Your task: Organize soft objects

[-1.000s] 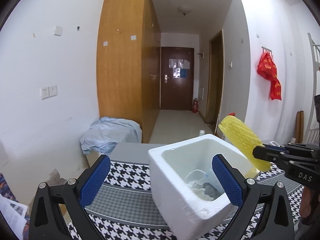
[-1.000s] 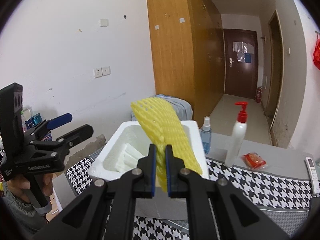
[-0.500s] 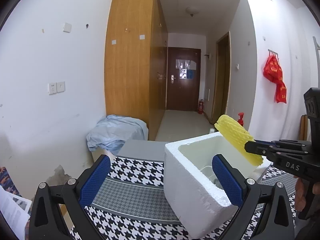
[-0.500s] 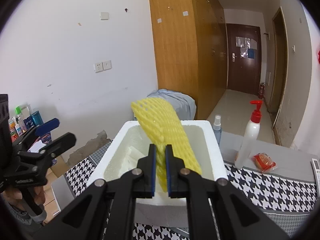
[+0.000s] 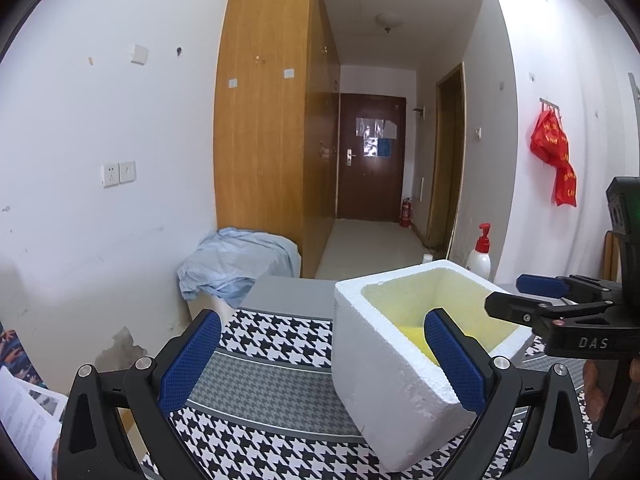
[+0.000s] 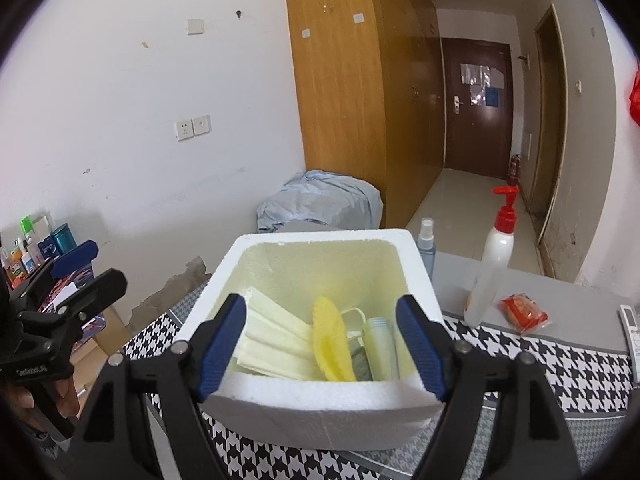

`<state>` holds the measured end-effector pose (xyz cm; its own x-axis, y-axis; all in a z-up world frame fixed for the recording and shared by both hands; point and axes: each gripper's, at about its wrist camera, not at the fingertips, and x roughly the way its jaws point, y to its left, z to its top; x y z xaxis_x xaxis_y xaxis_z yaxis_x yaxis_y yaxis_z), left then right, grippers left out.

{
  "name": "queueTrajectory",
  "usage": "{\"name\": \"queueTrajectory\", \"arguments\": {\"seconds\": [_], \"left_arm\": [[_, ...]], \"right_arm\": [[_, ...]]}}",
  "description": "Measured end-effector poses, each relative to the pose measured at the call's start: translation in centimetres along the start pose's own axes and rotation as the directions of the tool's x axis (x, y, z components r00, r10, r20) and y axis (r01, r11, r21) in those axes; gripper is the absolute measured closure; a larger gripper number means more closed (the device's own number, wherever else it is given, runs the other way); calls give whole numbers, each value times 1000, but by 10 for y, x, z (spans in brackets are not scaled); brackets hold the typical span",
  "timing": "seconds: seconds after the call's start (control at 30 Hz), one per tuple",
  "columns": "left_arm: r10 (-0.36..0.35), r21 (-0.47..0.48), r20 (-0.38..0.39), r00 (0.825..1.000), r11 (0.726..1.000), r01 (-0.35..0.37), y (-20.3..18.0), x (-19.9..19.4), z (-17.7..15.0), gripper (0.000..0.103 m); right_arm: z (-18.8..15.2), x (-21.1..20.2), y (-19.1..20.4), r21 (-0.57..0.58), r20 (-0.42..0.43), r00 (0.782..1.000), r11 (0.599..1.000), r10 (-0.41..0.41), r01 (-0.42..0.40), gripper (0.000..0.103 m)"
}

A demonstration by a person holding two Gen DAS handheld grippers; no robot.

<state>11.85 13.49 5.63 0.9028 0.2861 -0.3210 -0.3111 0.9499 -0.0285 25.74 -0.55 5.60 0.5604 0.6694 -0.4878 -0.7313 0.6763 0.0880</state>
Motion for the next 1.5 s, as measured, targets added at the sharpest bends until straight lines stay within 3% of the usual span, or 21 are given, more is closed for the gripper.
{"name": "queueTrajectory", "arguments": {"seconds": [0.13,0.5,0.6,1.1,1.5], "left_arm": [[-9,17,2,1000,1000,9,-8,-6,2,1],[-61,36,32,998,998,60,-37,-44,3,1],[-92,40,34,995,995,90,-44,-55,0,1],[-181,69,58,982,982,177,-77,-104,-23,1],[-188,80,126,974,981,179,-80,-122,-53,1]], "right_arm": [[-1,-22,-1,6,41,999,1000,-6,6,13],[-17,-77,-13,52,101,993,997,-57,52,12],[-23,-94,-13,66,124,990,996,-71,64,0],[-74,-170,-4,85,212,967,988,-141,126,0],[-113,-188,7,70,268,946,983,-183,170,0]]}}
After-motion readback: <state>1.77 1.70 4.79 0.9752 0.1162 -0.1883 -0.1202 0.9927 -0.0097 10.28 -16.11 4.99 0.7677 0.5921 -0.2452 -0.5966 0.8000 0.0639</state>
